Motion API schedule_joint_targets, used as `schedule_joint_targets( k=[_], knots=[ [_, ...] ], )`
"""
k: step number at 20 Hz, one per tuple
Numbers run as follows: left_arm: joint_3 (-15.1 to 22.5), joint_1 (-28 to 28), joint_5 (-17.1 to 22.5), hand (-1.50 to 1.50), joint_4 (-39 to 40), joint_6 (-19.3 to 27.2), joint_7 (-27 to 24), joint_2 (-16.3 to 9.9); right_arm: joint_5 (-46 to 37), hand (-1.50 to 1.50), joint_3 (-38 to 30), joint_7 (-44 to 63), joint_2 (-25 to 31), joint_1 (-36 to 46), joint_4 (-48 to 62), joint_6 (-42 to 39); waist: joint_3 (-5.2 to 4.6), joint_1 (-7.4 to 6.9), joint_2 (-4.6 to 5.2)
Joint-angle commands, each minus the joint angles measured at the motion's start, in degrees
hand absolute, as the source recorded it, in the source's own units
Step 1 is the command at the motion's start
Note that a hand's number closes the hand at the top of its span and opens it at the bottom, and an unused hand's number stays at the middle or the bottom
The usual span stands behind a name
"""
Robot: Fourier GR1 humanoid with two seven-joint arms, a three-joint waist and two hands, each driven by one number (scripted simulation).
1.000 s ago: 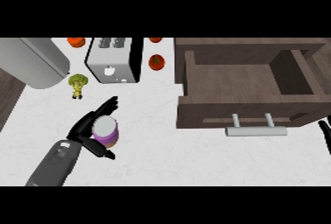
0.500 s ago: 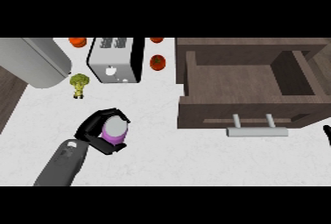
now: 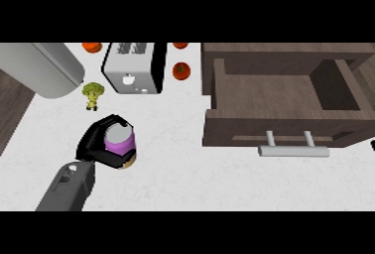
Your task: Pick up the can, place it into the drawer and close the drawer
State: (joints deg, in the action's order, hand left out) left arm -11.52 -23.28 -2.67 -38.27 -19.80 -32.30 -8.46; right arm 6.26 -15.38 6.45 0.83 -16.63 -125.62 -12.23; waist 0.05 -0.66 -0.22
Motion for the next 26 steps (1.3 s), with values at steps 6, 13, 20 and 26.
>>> schedule_joint_targets(
  k=[6,13,20,26],
  knots=[
    [-2.9,3.74,5.51,1.5,-22.17,16.08,14.69,6.18,0.7,-1.5,-0.57,-1.72,-0.3,-2.58,-0.67,-0.51,0.07,-0.15,-0.35],
    [2.78,2.59,4.89,1.5,-35.85,18.52,24.99,5.92,-0.01,-1.5,0.94,2.96,-0.4,-0.05,-3.08,0.97,-0.03,0.51,0.06],
    [14.87,-1.73,3.04,1.5,-42.61,29.72,34.52,8.44,1.35,-1.5,-0.11,-0.83,0.07,-0.37,-0.4,0.35,-0.03,1.0,0.14],
    [17.87,-16.9,1.33,1.5,-38.69,36.78,44.4,8.45,1.39,-1.5,-0.96,-0.6,1.2,0.05,-0.18,-0.13,-0.02,1.58,0.24]
  ],
)
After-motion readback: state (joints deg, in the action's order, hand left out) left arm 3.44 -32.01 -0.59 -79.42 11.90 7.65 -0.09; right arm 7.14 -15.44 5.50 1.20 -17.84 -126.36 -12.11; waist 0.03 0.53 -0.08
